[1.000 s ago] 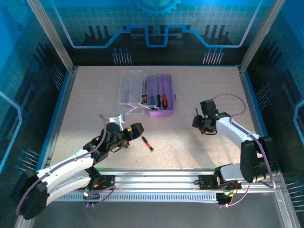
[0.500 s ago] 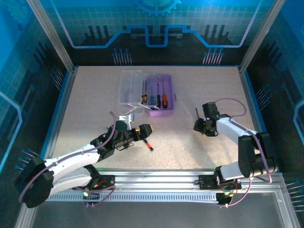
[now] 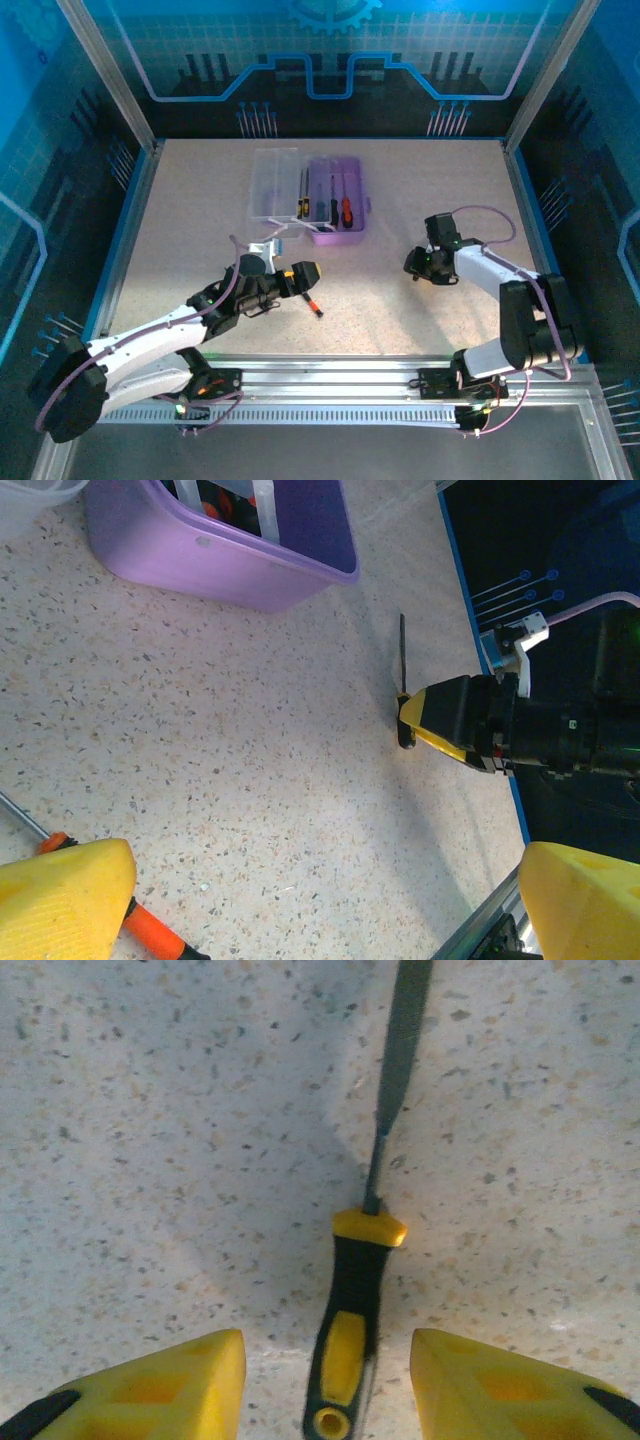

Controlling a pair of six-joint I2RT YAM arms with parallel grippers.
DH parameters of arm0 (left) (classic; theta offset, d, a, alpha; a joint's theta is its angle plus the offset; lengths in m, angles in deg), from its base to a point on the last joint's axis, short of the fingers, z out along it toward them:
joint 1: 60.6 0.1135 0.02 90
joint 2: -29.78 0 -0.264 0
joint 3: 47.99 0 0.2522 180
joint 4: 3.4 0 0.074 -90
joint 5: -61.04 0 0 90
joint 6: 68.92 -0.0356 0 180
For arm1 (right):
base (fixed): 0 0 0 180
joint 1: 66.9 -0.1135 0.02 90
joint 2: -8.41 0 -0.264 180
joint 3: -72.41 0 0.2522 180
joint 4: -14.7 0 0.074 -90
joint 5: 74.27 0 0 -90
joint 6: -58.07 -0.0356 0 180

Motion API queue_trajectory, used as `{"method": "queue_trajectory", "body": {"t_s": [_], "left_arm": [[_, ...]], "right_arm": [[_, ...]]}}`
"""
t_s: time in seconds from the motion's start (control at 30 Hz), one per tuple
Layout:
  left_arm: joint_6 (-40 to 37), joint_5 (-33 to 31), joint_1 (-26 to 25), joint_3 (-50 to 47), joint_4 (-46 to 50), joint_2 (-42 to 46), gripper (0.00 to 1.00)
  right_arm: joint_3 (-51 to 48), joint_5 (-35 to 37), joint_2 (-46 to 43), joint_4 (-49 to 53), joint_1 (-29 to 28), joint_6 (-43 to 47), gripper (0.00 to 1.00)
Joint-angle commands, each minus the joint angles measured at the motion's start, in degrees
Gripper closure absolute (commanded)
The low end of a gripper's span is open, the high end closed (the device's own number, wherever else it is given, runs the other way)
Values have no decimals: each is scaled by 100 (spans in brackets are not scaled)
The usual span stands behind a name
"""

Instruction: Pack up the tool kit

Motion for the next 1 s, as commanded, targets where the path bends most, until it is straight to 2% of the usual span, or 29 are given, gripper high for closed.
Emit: {"method": "queue_trajectory", "body": {"t_s": [0.0, 0.37, 0.53, 0.77, 0.97], "left_arm": [[-158, -54, -35, 192, 135, 102, 1], [-164, -238, -40, 118, 471, 447, 1], [60, -571, -37, -329, 377, 753, 1], [44, -1027, -36, -386, 616, 1043, 1], [97, -1093, -35, -438, 625, 1082, 1]], "right_arm": [[140, 406, 56, 219, -67, 99, 52], [384, 638, 205, 352, -198, 80, 53], [365, 757, 100, 401, -226, 125, 52], [476, 998, 187, 463, -327, 151, 52], [564, 1223, 282, 507, -441, 141, 53]]}}
